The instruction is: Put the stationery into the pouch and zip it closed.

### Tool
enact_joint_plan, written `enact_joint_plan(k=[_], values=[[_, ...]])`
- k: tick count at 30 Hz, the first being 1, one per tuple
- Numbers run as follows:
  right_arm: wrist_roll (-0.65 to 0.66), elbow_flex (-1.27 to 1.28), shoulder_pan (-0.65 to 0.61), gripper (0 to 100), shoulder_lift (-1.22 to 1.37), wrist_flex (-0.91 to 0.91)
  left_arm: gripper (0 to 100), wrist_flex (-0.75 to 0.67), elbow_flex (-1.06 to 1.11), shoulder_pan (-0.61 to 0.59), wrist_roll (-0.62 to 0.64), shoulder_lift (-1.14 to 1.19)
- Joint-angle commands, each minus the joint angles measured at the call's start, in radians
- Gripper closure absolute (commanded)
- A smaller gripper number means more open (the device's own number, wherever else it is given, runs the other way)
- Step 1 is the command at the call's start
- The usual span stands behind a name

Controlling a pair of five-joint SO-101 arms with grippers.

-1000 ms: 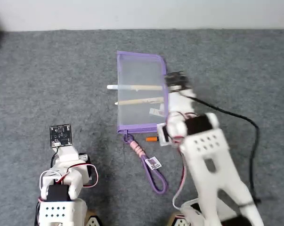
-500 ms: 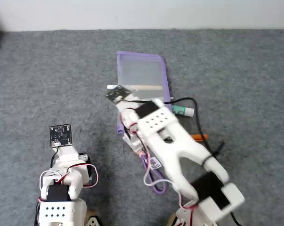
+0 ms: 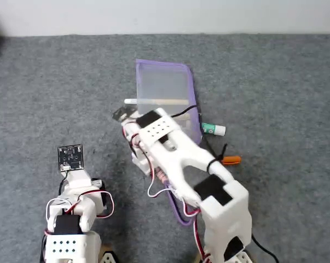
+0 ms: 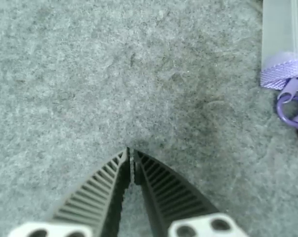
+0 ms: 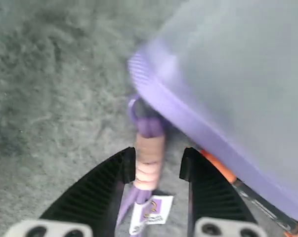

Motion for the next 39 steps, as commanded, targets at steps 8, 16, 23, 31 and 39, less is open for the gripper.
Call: enact_joint_plan(k=[8,16,23,31,39], values=[[0.009,-0.046,-0.001,86.9,0.091,-0.056,99,-0.017,-0.053,0.0,-0.008,-0.008],[0.043,-0.046,0.001,99.0,-0.001,-0.004,99,-0.017,-0.053,0.0,-0.008,-0.008],[0.066,-0.046,0.039,98.9,-0.18,0.13,99,-0.017,-0.053,0.0,-0.008,-0.008],[0.064,-0.046,0.073,98.9,-0.331,0.226,99,-0.017,-0.053,0.0,-0.008,-0.008],[0.071,-0.046,0.07,98.9,-0.43,0.236,99,-0.017,-0.053,0.0,-0.008,-0.008]])
